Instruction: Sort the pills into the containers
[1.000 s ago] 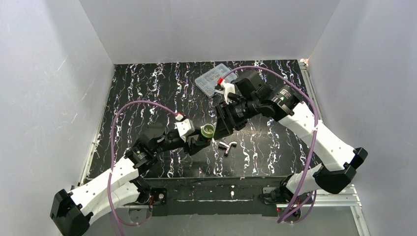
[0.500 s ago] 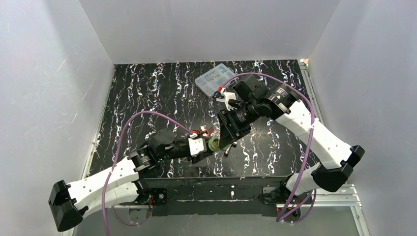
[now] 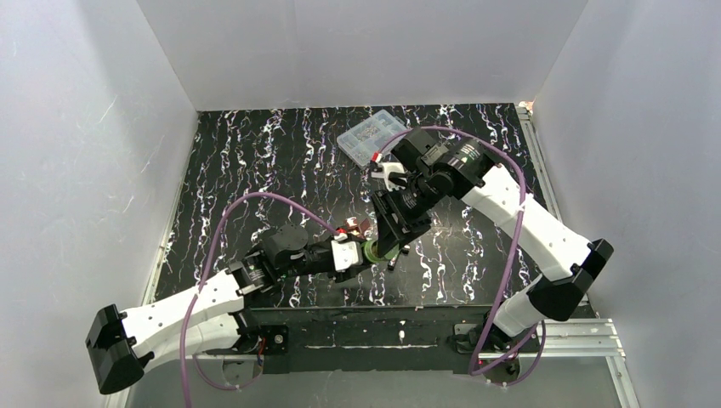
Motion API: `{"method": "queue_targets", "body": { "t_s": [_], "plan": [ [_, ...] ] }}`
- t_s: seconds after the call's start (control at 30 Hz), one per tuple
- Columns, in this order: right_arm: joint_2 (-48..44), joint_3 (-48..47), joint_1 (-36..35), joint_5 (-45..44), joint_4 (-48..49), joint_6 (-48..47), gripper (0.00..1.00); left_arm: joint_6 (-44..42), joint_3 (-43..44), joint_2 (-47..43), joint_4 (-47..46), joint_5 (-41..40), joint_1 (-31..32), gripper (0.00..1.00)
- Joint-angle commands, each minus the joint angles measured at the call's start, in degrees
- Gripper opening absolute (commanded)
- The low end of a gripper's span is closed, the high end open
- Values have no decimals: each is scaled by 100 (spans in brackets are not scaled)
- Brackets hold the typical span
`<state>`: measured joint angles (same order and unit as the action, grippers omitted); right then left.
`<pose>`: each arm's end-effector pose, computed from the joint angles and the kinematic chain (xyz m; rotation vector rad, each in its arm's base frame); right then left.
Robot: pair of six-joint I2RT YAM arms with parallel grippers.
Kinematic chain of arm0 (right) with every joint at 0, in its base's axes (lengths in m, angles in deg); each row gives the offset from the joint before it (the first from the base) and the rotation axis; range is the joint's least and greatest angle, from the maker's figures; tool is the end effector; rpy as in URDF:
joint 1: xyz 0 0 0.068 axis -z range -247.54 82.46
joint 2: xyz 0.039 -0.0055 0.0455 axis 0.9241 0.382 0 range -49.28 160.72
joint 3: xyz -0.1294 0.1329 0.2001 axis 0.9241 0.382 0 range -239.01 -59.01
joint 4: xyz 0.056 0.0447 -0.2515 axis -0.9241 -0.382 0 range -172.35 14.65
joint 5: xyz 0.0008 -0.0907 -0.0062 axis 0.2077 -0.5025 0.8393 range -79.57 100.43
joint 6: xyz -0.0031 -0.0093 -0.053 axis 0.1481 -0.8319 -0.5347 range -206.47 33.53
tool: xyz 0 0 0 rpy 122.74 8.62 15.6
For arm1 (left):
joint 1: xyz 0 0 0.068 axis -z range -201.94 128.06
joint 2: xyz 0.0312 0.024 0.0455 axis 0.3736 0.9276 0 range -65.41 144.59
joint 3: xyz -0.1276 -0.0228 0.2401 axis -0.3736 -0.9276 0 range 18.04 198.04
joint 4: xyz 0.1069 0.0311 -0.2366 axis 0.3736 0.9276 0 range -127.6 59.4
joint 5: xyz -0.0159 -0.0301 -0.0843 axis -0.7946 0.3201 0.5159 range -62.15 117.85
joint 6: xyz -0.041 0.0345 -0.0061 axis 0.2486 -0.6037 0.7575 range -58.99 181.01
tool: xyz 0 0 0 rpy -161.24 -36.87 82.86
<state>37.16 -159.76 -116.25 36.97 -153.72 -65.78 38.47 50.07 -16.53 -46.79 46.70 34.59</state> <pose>0.1678 0.2153 0.4006 -0.8504 2.7607 0.9376 0.1035 -0.1774 0.2844 1.2966 1.1759 -0.7176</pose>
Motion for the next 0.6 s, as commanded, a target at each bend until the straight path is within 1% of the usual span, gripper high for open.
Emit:
{"method": "queue_targets", "body": {
  "t_s": [0.0,0.1,0.13,0.17,0.2,0.23,0.27,0.3,0.33,0.37,0.4,0.43,0.5,0.57],
  "plan": [
    [106,-464,28,-131,-200,58,28,-43,172,31,-363,-26,81,0],
    [206,-472,28,-134,-258,66,29,-63,198,79,-416,-64,151,0],
    [193,-498,32,-315,-272,87,29,-33,190,109,-384,-78,152,0],
    [124,-503,183,-556,-365,133,29,66,152,94,-305,-261,148,0],
    [-140,-89,683,-807,-290,222,29,226,57,-16,-247,-568,147,0],
    [-394,501,1090,-924,32,299,29,278,24,-76,-184,-725,147,0],
    [-689,1265,1526,-890,580,415,29,375,47,-119,-26,-812,148,0],
    [-855,2162,1945,-1079,1226,596,30,544,0,-220,1,-883,147,0],
    [-687,2785,2173,-1434,1618,677,30,683,-41,-440,-96,-957,148,0],
    [-497,3208,2306,-1556,1931,747,30,729,16,-515,-44,-964,148,0],
    [-227,3532,2398,-1757,2390,871,30,758,68,-620,31,-954,147,0],
    [-92,3702,2444,-1852,2625,927,31,766,74,-680,46,-954,147,0],
    [206,3959,2519,-1754,3025,1009,31,790,39,-792,24,-982,140,0],
    [493,4137,2524,-1884,3325,1076,34,802,4,-907,37,-1005,139,0]
  ]
}}
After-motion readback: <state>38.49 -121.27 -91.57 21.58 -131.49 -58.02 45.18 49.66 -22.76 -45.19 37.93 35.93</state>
